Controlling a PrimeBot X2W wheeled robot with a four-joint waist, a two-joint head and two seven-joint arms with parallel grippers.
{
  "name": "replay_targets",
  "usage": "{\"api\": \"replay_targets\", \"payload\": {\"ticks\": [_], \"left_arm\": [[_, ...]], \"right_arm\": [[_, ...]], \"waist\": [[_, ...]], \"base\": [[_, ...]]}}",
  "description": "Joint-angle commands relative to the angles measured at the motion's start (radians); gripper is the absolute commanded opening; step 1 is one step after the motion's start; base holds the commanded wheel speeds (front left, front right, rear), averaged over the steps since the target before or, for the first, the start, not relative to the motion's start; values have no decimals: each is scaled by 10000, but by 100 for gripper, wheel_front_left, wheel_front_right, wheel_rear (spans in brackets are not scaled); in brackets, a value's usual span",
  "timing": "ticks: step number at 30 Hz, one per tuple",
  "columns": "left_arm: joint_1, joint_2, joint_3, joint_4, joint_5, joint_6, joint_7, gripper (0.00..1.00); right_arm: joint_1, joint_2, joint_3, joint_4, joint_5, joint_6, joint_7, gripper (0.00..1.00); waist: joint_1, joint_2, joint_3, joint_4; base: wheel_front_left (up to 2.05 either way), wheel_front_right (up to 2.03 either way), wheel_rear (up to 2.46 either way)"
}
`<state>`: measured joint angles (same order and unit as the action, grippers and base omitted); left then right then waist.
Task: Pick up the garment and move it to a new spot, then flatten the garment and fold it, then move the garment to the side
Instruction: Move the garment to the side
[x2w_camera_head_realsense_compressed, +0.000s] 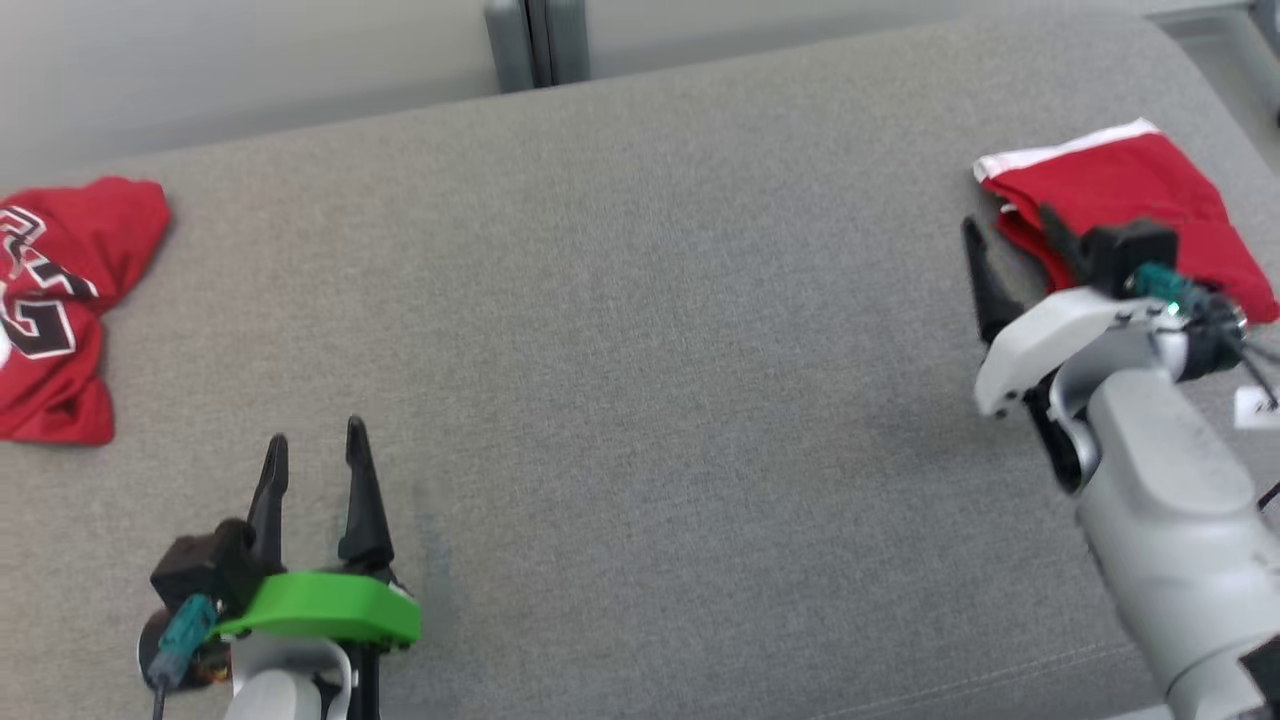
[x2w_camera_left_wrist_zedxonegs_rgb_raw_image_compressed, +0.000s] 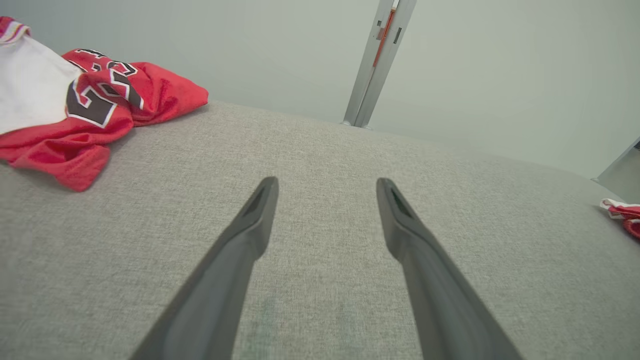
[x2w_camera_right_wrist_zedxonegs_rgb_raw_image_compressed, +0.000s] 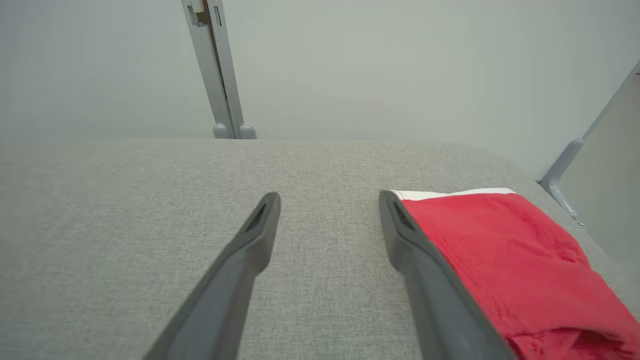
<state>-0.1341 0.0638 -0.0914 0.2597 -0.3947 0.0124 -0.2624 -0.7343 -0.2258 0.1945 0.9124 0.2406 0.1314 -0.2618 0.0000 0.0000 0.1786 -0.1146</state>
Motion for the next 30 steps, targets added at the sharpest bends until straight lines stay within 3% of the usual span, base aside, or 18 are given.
{"api": "replay_targets", "payload": {"ticks": [1,6,15,30], "left_arm": [[290,-29,155,93,-24,137,-28,100],[794,-89,430,273,77,225,-30,100],[1650,-125,392,162,20,123,-30,100],[2119,-122,-284,-170,-60,502,-30,100]], "right_arm": [[517,226,-60,-522,70,-15,-43,100],[2268,881,-591,-2445,-327,-15,-37,100],[4894,1691,-1488,-4742,-1371,-15,-38,100],[6117,1743,-491,-5573,-431,-15,-39,100]], "waist": [[0,0,-790,177],[0,0,-1221,246],[0,0,-1725,568],[0,0,-1878,718]], "base": [[0,0,0],[0,0,0],[0,0,0],[0,0,0]]}}
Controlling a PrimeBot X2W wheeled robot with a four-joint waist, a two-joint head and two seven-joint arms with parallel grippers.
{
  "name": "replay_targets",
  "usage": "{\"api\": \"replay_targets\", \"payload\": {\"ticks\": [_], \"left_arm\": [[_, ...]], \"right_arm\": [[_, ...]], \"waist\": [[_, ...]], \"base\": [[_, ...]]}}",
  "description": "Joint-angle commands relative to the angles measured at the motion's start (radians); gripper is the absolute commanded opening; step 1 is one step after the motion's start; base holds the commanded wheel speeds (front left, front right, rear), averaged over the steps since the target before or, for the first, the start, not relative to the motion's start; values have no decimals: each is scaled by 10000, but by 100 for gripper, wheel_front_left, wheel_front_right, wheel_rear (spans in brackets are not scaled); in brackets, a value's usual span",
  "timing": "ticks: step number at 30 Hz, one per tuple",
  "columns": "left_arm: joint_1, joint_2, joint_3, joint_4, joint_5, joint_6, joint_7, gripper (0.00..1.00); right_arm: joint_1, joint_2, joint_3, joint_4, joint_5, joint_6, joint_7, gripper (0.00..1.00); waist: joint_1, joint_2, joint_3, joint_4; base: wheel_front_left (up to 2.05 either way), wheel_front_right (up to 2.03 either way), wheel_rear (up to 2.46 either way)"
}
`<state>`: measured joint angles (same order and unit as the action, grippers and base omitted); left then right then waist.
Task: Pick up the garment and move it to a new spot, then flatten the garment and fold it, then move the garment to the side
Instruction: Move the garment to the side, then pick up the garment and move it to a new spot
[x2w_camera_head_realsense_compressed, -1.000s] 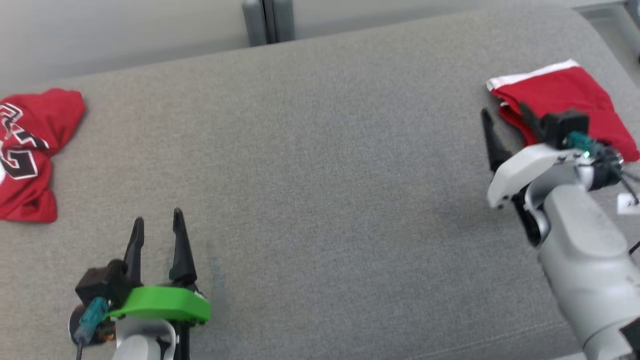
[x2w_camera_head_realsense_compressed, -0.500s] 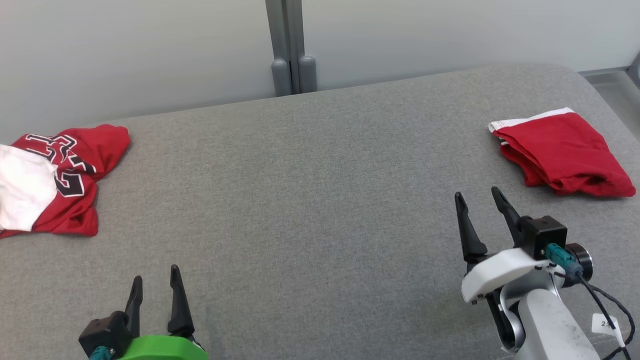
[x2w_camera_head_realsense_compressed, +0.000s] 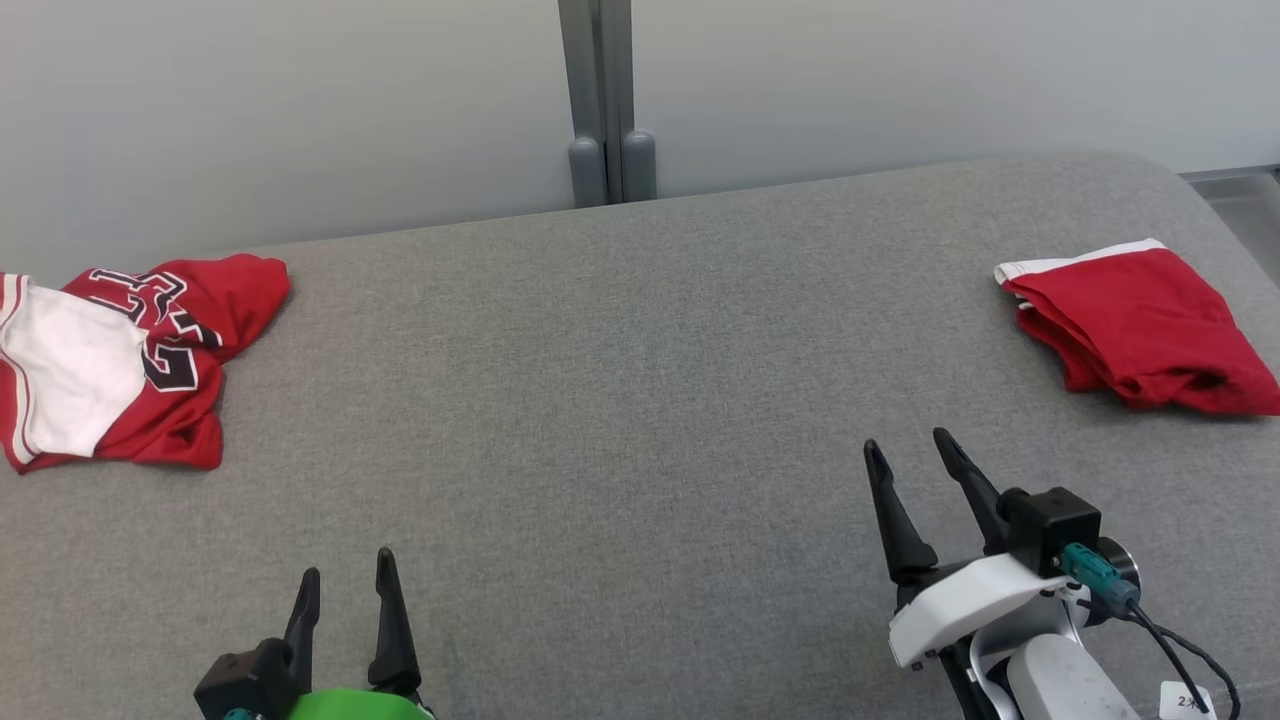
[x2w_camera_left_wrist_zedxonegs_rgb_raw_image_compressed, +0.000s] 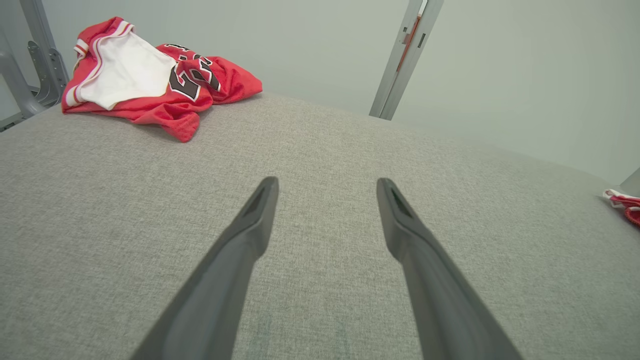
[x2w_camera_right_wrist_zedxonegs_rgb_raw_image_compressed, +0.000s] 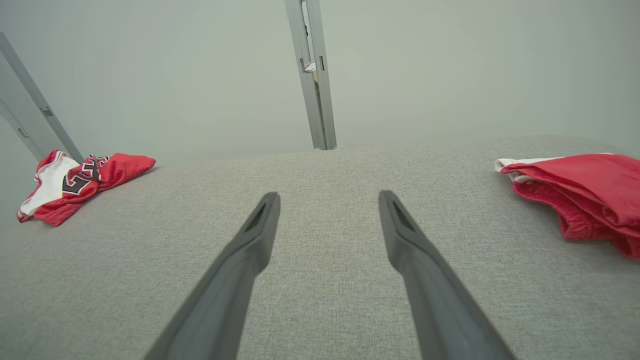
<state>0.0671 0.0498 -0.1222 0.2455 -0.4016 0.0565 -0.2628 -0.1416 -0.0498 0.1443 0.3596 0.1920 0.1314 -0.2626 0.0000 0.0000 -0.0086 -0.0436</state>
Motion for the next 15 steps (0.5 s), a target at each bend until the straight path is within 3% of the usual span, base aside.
{"api": "replay_targets", "payload": {"ticks": [1,15], "left_arm": [[109,18,16,-40,15,74,-26,100],[172,18,-100,-87,31,116,-26,100]], "right_arm": [[224,-17,30,-23,65,-15,-32,100],[355,-17,56,150,64,-15,-32,100]], "waist": [[0,0,-12,11],[0,0,-89,247]], "base": [[0,0,0],[0,0,0]]}}
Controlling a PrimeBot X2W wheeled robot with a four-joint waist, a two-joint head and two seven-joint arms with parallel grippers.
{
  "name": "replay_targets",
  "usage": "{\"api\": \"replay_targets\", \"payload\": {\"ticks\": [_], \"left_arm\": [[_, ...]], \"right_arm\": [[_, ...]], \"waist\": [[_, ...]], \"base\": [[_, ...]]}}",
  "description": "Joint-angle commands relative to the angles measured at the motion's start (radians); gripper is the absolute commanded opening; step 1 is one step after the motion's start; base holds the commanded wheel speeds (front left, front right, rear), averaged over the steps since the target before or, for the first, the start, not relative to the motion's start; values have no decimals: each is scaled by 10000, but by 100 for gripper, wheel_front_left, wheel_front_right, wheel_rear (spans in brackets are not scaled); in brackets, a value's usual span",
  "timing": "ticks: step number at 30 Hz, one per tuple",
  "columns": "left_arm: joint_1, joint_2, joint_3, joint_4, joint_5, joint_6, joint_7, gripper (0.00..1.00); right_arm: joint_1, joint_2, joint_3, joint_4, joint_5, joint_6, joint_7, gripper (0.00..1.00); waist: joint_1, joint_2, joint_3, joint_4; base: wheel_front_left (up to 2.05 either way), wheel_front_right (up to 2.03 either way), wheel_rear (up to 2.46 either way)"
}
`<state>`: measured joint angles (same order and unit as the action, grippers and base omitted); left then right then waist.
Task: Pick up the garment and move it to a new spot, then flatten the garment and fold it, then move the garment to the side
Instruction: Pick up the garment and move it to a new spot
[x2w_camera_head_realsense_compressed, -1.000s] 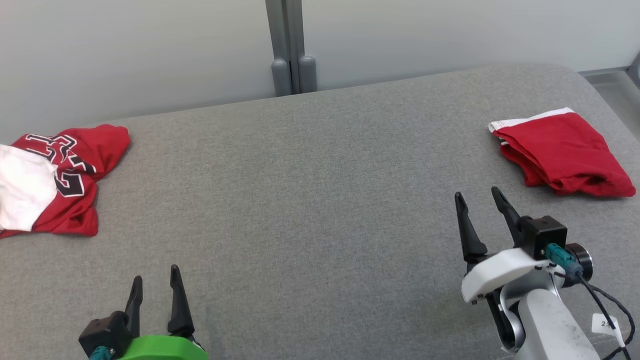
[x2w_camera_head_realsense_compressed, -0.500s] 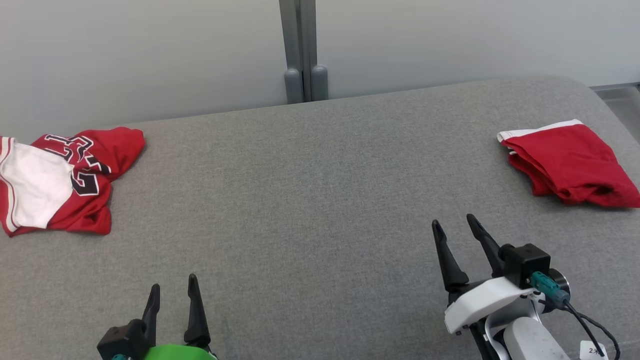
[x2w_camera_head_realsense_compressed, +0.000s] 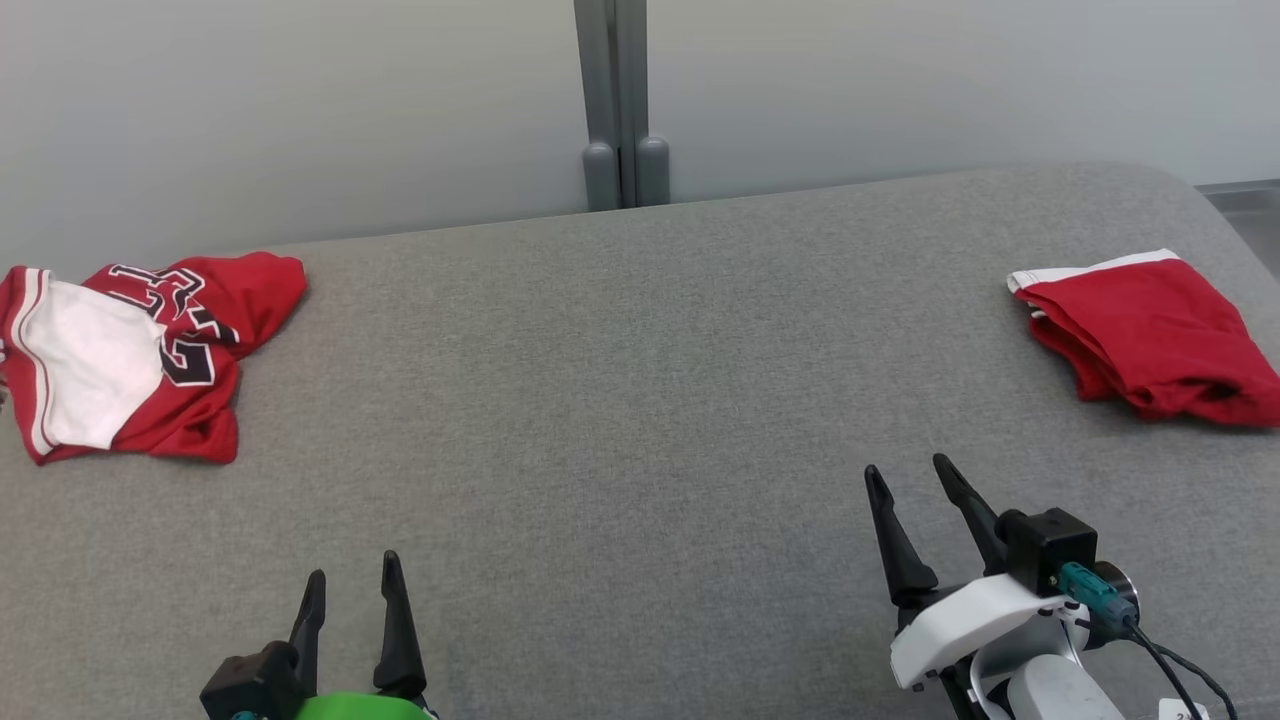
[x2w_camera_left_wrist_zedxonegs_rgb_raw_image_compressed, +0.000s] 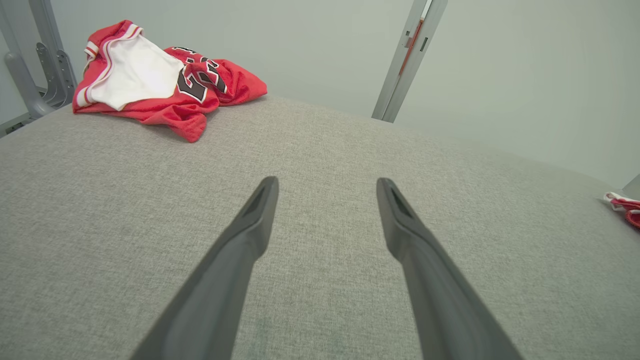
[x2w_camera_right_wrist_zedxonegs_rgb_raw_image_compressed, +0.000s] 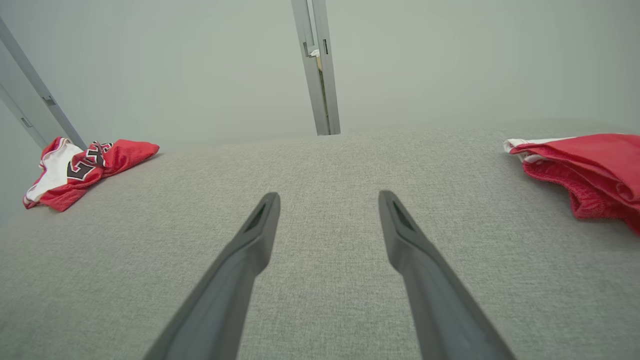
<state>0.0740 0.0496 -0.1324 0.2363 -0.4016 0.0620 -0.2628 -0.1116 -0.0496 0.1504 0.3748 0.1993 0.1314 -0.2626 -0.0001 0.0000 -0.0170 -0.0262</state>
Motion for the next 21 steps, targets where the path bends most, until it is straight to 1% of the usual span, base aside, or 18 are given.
{"api": "replay_targets", "payload": {"ticks": [1,4,6,10,17,21], "left_arm": [[88,20,-13,19,36,57,-23,100],[71,20,-55,38,64,59,-17,100],[40,21,-88,51,115,31,-17,100],[5,28,-77,54,213,16,-17,100],[-18,32,140,44,386,-52,-17,100],[52,51,284,39,439,-83,-17,100]], "right_arm": [[68,-15,-3,-14,-25,-15,-32,100],[98,-18,-15,-51,-54,-15,-32,100],[132,-17,-39,-96,-43,-15,-32,100],[202,-15,-34,-176,-11,-15,-32,100],[189,-15,93,-244,197,-15,-32,100],[128,-16,279,-271,290,-15,-32,100]], "waist": [[1,0,-8,163],[1,0,-31,479],[1,0,-52,815],[1,0,-84,1682],[1,0,-140,3421],[1,0,-191,4107]], "base": [[0,0,0],[0,0,0],[0,0,0],[0,0,0],[0,0,0],[0,0,0]]}}
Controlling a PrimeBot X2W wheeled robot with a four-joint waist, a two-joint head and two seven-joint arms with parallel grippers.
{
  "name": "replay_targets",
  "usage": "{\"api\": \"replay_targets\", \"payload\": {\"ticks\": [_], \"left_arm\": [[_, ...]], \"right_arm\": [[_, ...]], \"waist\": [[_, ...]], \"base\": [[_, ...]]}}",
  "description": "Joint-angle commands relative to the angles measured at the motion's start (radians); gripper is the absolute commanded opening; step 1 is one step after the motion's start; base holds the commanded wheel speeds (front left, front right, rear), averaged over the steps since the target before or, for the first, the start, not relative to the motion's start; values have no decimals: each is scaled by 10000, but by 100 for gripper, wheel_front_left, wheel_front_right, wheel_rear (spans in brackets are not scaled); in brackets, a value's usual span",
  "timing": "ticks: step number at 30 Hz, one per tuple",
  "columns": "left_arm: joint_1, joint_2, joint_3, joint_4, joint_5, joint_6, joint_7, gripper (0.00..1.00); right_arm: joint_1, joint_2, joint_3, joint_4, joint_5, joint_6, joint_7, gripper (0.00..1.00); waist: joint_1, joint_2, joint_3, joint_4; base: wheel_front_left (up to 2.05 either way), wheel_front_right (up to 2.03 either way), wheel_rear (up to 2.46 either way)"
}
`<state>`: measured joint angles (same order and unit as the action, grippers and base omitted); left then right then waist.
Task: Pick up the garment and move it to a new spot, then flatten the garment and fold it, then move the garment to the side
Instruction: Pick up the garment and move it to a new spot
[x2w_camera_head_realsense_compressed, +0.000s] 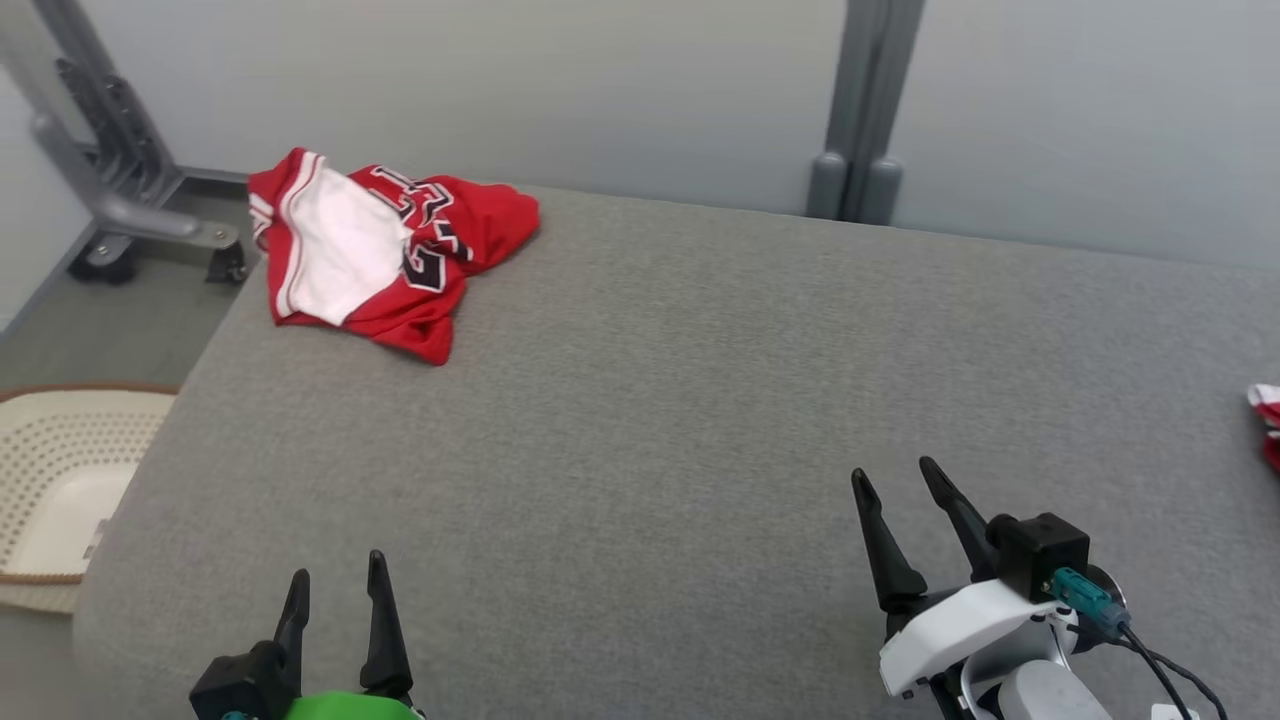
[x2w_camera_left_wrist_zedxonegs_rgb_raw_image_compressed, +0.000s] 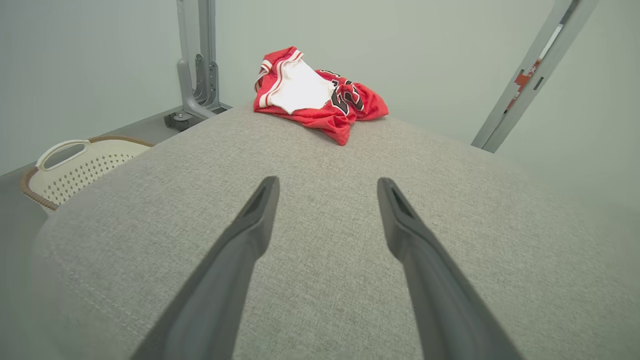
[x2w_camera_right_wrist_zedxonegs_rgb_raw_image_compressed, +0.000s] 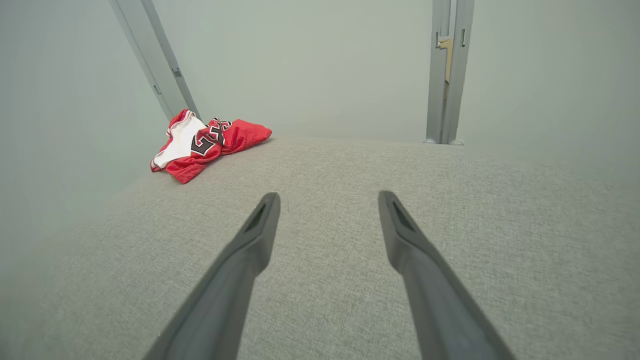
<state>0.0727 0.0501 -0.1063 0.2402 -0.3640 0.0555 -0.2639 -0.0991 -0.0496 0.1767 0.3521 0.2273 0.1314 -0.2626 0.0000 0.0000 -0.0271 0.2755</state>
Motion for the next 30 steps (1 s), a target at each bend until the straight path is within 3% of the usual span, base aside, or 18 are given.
{"api": "replay_targets", "payload": {"ticks": [1,10,21,26,30], "left_arm": [[78,44,42,-3,70,-27,-6,100],[206,38,221,-98,166,-76,-6,100],[-403,177,757,-781,130,2,-6,100],[-1595,764,922,-1489,318,-122,199,100],[-3232,1546,1104,-2024,435,-227,807,100]], "right_arm": [[1,-16,46,-47,37,-15,-32,100],[-77,-22,252,-12,105,-15,-32,100],[-365,-25,-147,-198,-373,-15,-32,100],[-680,-25,-372,-441,-799,-15,-32,100],[-1096,-25,-540,-781,-1156,-15,-26,100]], "waist": [[0,0,-97,1217],[0,0,-86,1694],[0,0,435,973],[0,0,1146,509],[0,0,1949,97]], "base": [[0,0,0],[0,0,0],[0,0,0],[0,0,0],[0,0,0]]}}
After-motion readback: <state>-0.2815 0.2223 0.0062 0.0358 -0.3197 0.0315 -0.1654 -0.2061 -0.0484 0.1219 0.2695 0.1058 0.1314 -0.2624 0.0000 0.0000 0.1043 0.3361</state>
